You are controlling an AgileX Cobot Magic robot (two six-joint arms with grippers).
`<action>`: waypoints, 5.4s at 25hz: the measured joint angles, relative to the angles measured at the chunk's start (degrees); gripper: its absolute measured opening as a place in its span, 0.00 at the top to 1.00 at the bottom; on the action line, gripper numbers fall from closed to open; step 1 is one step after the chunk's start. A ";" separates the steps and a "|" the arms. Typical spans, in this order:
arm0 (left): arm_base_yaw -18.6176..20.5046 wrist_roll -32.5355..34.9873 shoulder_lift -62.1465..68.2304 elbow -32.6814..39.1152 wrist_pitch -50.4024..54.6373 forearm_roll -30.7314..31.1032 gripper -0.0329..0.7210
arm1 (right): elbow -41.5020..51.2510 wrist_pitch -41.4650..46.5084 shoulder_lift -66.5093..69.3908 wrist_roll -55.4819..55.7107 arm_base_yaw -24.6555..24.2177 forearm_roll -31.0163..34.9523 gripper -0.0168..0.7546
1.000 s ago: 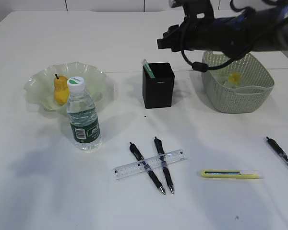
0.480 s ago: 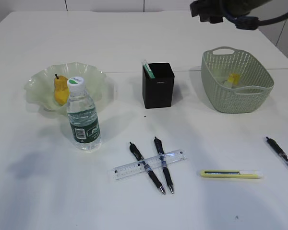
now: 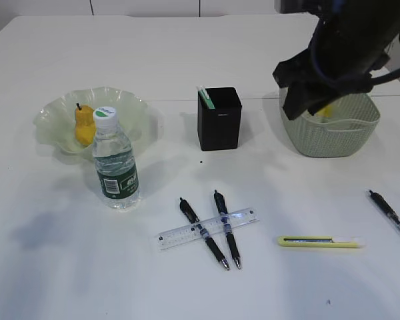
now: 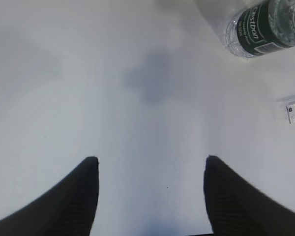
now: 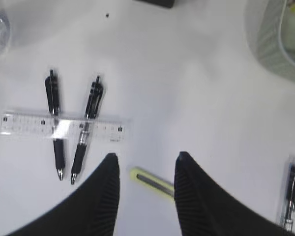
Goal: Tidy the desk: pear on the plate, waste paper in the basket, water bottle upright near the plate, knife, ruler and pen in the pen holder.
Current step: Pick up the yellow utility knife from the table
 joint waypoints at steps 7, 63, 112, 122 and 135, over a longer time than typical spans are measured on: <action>0.00 0.00 0.00 0.00 0.10 0.00 0.33 | 4.45 3.47 -3.28 2.78 0.00 -0.01 0.61; 0.00 0.00 0.00 0.00 0.64 0.04 0.34 | 32.48 -16.34 -0.14 103.87 -5.10 -6.54 0.58; 0.00 0.00 0.00 0.00 -2.10 0.04 0.34 | 32.37 -23.77 9.17 101.01 -7.82 -1.75 0.58; 0.00 0.00 0.00 0.00 -2.88 0.04 0.34 | 32.17 -23.77 9.31 99.99 -7.82 -1.75 0.80; 0.00 0.00 0.00 0.00 -3.84 0.04 0.34 | 32.17 -23.77 5.72 89.09 -7.82 -1.86 0.81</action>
